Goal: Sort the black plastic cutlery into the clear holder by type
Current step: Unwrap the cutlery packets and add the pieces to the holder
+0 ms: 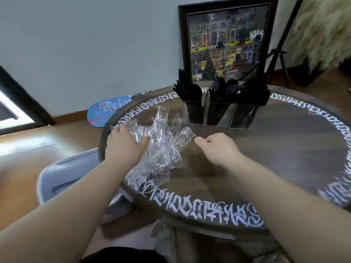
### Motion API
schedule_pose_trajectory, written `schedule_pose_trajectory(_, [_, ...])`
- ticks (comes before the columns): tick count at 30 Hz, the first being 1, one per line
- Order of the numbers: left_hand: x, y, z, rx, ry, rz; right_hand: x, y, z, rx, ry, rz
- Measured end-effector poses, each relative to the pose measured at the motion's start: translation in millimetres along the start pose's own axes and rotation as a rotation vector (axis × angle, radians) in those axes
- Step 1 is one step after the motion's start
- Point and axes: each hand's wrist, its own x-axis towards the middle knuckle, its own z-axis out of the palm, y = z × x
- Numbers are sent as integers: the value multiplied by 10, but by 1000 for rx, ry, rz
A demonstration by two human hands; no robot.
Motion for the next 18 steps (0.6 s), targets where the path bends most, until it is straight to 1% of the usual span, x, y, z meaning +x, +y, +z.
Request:
schedule_pose_trajectory(4, [90, -194, 41, 24, -100, -127, 119, -229, 243, -43, -100, 42])
schedule_pose_trajectory(8, [132, -231, 108, -17, -142, -145, 221, -430, 404, -53, -123, 13])
schedule_pose_trajectory(10, [155, -237, 155, -61, -140, -116, 287, -511, 479, -29, -114, 7])
schedule_pose_trajectory(14, [129, -127, 184, -180, -137, 27, 410, -628, 632, 31, -100, -1])
schedule_pose_trajectory(16, [117, -95, 202, -262, -159, 83, 431, -649, 660, 32, -97, -37])
schedule_pose_trajectory(18, [116, -98, 214, -362, -171, 102, 428, -650, 656, 56, -99, -53])
